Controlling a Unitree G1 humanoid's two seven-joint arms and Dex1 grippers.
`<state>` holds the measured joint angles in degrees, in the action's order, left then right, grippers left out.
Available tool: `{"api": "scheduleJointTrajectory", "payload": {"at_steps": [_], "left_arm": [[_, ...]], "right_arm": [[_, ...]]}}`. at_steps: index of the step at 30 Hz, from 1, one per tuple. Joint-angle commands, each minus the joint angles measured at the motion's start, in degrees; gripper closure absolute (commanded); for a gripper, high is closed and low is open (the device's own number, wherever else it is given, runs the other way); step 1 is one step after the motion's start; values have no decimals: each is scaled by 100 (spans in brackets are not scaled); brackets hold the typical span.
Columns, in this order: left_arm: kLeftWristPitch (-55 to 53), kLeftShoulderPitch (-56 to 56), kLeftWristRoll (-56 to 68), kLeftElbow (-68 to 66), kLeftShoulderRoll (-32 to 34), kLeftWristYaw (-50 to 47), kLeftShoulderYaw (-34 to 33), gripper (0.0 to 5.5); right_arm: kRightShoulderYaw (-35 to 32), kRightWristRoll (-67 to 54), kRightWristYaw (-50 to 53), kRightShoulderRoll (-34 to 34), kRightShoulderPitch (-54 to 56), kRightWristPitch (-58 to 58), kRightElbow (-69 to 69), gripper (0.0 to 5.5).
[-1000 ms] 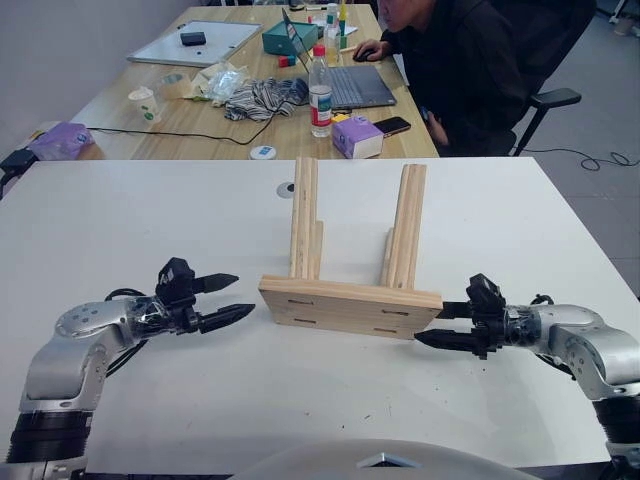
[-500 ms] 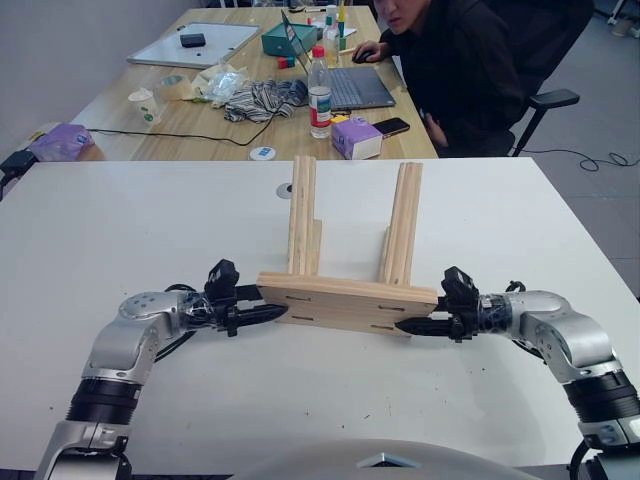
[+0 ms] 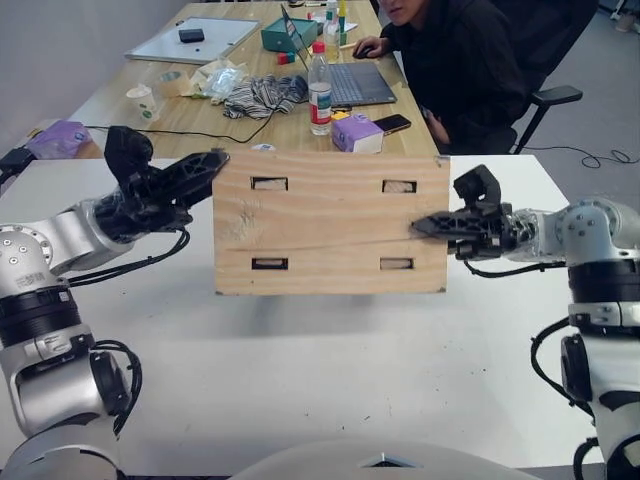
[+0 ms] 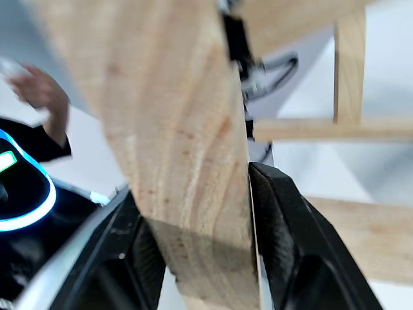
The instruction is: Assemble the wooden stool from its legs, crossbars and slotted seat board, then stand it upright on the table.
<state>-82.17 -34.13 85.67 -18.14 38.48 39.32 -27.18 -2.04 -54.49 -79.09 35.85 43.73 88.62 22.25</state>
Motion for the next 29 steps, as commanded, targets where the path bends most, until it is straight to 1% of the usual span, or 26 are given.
{"api": "scheduleJointTrajectory", "payload": {"at_steps": [1,4,7,8,9,10,12,13,15,17,18,19,20,21,22,23,24,25,26,27,29], "left_arm": [[806,-546,703,-1174,-691,-2371,-549,409],[1458,-626,502,-1532,-1091,-3425,-685,419],[2345,-912,-266,-1810,-1268,-3596,-579,419],[2582,-1030,-512,-1921,-1292,-3550,-518,419],[2855,-1182,-755,-2092,-1312,-3470,-482,419],[3078,-1296,-959,-2223,-1329,-3398,-460,393],[3896,-1532,-1540,-2541,-1370,-3303,-443,343],[4623,-1628,-2008,-2716,-1370,-3257,-377,339],[5427,-1711,-2545,-3050,-1360,-3052,-381,339],[6243,-1406,-3224,-2940,-1302,-2813,-247,339],[6640,-1204,-3630,-2788,-1238,-2667,-93,339],[7384,-727,-4651,-2327,-1045,-2546,540,339],[7797,-193,-5295,-1685,-1021,-2439,928,339],[8159,623,-5850,-724,-1117,-2414,1290,357],[8262,1581,-6127,347,-1453,-2614,1551,378],[8241,2359,-6179,1136,-1890,-2904,1677,399],[8284,3015,-6337,1711,-2324,-3254,1910,414],[8308,3431,-6459,2088,-2673,-3531,2114,431],[8351,3672,-6586,2356,-2892,-3672,2324,452],[8312,3834,-6692,2599,-3023,-3739,2500,470],[8117,4033,-6761,2984,-3196,-3834,2590,507]], "right_arm": [[-1048,-10,630,-566,1304,-207,2198,379],[-1450,362,1532,-931,1512,-932,2980,381],[-1888,625,2481,-1225,1596,-1695,3606,381],[-1980,671,2680,-1279,1617,-1868,3716,346],[-2083,710,2889,-1333,1636,-2055,3813,329],[-2159,745,3045,-1374,1646,-2208,3882,315],[-2387,765,3327,-1404,1641,-2488,4035,268],[-2499,758,3411,-1388,1609,-2581,4060,247],[-2730,698,3529,-1318,1463,-2670,4039,208],[-2995,600,3635,-1283,1127,-2782,3707,182],[-3138,535,3701,-1305,938,-2887,3431,155],[-3063,743,3841,-1504,522,-3539,2590,126],[-2945,1134,4169,-1818,-5,-4486,1543,104],[-2595,1792,4612,-2248,-792,-5610,85,121],[-2057,2679,5250,-2693,-1642,-6656,-1295,144],[-1560,3402,5761,-3038,-2346,-7356,-2263,168],[-980,4126,6102,-3227,-3000,-7984,-2948,184],[-567,4612,6292,-3327,-3484,-8393,-3321,202],[-329,4904,6432,-3408,-3842,-8619,-3520,225],[-197,5091,6617,-3505,-4123,-8678,-3674,243],[-26,5363,6905,-3629,-4408,-8701,-3853,284]]}}
